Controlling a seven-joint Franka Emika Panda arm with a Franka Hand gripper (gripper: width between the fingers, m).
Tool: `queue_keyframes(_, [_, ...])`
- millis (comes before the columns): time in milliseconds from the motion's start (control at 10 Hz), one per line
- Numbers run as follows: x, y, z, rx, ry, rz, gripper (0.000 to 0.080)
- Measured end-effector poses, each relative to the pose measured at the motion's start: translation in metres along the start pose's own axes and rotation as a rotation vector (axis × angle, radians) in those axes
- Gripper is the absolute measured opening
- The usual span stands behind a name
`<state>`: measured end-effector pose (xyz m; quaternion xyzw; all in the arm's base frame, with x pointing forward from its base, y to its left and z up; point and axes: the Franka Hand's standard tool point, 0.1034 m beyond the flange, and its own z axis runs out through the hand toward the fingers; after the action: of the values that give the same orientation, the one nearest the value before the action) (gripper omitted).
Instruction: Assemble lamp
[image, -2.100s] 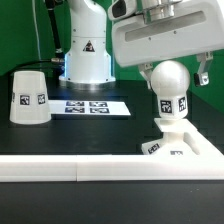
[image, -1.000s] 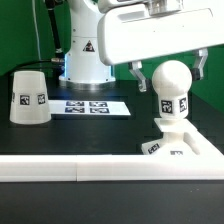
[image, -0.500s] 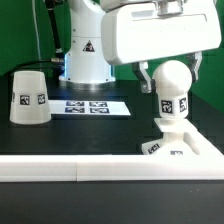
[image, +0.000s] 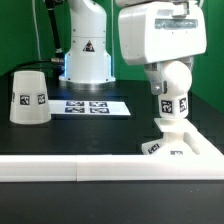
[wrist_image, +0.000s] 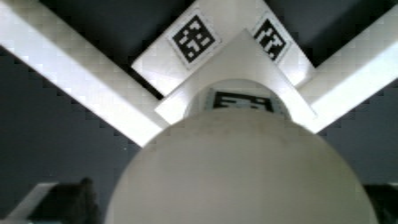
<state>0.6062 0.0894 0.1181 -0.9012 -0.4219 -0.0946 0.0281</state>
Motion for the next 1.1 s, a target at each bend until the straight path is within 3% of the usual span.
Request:
queue_keyframes(500, [0.003,-0.0034,0.0005,-0.013,-0.013,-0.149,0.0699])
queue_keyframes(800, [0.0023,-0.0025,0.0004,-0.013,-0.014,-0.147,0.0576])
queue_keyframes(1100, [0.0023,-0.0019,0.0004,-0.023,-0.004,-0.054,0.0576])
